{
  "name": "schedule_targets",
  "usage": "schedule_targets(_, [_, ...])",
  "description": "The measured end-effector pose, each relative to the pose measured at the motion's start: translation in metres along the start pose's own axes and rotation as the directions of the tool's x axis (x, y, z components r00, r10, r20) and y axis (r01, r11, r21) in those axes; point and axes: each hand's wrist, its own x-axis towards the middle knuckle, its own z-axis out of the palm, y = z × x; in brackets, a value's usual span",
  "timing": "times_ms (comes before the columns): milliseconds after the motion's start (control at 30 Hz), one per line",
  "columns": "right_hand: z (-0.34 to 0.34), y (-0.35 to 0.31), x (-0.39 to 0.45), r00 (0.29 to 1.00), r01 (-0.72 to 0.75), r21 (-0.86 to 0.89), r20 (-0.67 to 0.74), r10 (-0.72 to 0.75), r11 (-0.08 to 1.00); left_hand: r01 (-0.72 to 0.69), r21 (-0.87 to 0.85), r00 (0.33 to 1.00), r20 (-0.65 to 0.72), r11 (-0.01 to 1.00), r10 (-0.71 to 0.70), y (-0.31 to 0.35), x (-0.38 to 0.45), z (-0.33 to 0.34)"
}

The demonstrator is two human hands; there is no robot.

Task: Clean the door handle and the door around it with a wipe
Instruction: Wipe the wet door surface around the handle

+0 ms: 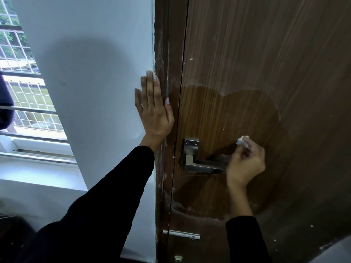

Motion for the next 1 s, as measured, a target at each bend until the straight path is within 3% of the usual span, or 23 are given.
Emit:
schedule_targets(67, [0.007,-0.012,0.007,0.999,0.049,0.047,0.002,-0.05,0.998,-0.006,-0.002,1.0,-0.001,1.0,0.006,0.0,0.0,0.0])
schedule_targets(133, [0.016,-0.023,0.007,0.973,0.203,0.051,0.097,-0.207,0.978,-0.009,-0.005,1.0,-0.001,1.0,0.009,0.0,0.0,0.0])
schedule_targets(233, [0.022,-0.021,-0.007,0.85,0.412,0.034,0.345,-0.398,0.911,-0.012,-0.007,1.0,-0.001,1.0,0.012,0.0,0.0,0.0])
schedule_targets(300, [0.016,-0.002,-0.016,0.795,0.462,-0.048,0.465,-0.389,0.886,-0.013,-0.008,1.0,0.001,1.0,0.013,-0.001,-0.001,0.001])
schedule_targets(333, [0.01,0.01,-0.018,0.806,0.448,-0.098,0.474,-0.354,0.889,-0.013,-0.005,1.0,-0.001,1.0,0.013,-0.001,-0.001,0.001])
schedule_targets(400, [-0.005,0.029,-0.014,0.9,0.305,-0.172,0.375,-0.224,0.937,-0.009,0.005,1.0,-0.007,1.0,0.009,-0.001,-0.001,0.002])
schedule_targets(467, [-0.012,0.033,-0.005,0.976,0.132,-0.149,0.19,-0.103,0.98,-0.005,0.011,1.0,-0.01,1.0,0.005,-0.001,0.0,0.002])
schedule_targets(533, [-0.007,0.022,0.0,0.993,0.081,-0.088,0.092,-0.073,0.993,-0.004,0.014,1.0,-0.016,1.0,0.004,-0.001,0.0,0.003])
schedule_targets(600, [0.002,0.008,-0.003,0.975,0.153,-0.088,0.175,-0.136,0.984,-0.002,0.013,1.0,-0.016,1.0,0.002,0.0,-0.001,0.003])
schedule_targets(667, [0.006,0.002,-0.009,0.912,0.254,-0.108,0.357,-0.201,0.961,-0.004,0.009,1.0,-0.018,1.0,0.004,0.0,-0.001,0.003])
schedule_targets(767, [-0.004,0.018,-0.011,0.858,0.247,-0.178,0.498,-0.129,0.953,-0.01,0.009,1.0,-0.027,1.0,0.01,-0.001,0.0,0.003])
schedule_targets(833, [-0.017,0.028,-0.006,0.92,0.092,-0.216,0.391,0.0,0.972,-0.006,0.013,1.0,-0.03,1.0,0.007,-0.001,-0.001,0.004])
schedule_targets(900, [-0.023,0.03,0.001,0.977,0.005,-0.166,0.212,0.03,0.986,-0.008,0.021,0.999,-0.031,1.0,0.009,-0.001,-0.001,0.005])
schedule_targets(933, [-0.022,0.029,0.003,0.986,0.024,-0.134,0.164,-0.001,0.991,-0.009,0.025,0.999,-0.032,1.0,0.01,-0.001,-0.001,0.005])
schedule_targets(1000, [-0.017,0.026,0.004,0.971,0.124,-0.069,0.215,-0.106,0.99,-0.009,0.022,1.0,-0.029,1.0,0.01,-0.001,-0.001,0.005])
